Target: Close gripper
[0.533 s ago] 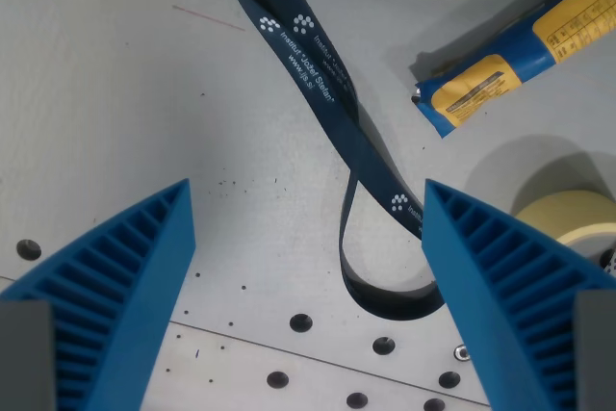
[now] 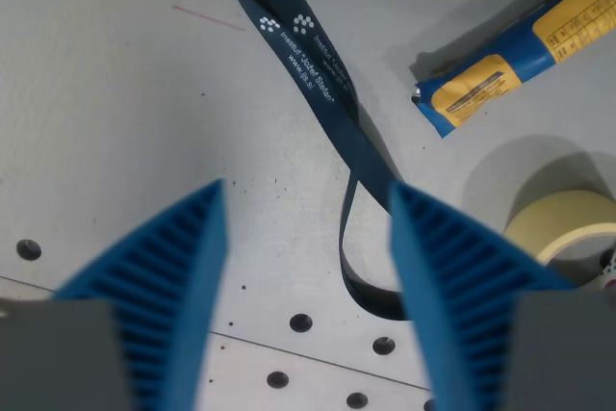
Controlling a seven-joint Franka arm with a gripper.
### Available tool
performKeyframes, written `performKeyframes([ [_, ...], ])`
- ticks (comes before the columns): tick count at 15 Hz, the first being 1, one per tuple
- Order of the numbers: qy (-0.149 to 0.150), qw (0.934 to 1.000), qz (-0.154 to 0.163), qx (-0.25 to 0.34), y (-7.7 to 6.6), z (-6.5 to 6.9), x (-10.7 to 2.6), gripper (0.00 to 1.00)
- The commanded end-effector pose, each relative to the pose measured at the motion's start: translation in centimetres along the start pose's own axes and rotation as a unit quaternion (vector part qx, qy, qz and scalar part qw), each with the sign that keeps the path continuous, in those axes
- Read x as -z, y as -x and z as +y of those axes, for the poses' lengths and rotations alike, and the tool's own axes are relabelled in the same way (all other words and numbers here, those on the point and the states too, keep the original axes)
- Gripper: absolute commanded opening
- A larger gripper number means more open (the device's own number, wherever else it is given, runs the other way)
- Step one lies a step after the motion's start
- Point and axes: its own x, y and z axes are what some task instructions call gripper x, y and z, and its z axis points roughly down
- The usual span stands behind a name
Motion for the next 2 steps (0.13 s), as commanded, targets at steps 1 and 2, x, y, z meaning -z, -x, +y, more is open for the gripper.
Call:
performKeyframes([
  [1,0.001,1.0,0.002,0.0,-0.01,0.01,0.24,0.0],
  [2,0.001,1.0,0.002,0.0,-0.01,0.01,0.24,0.0],
])
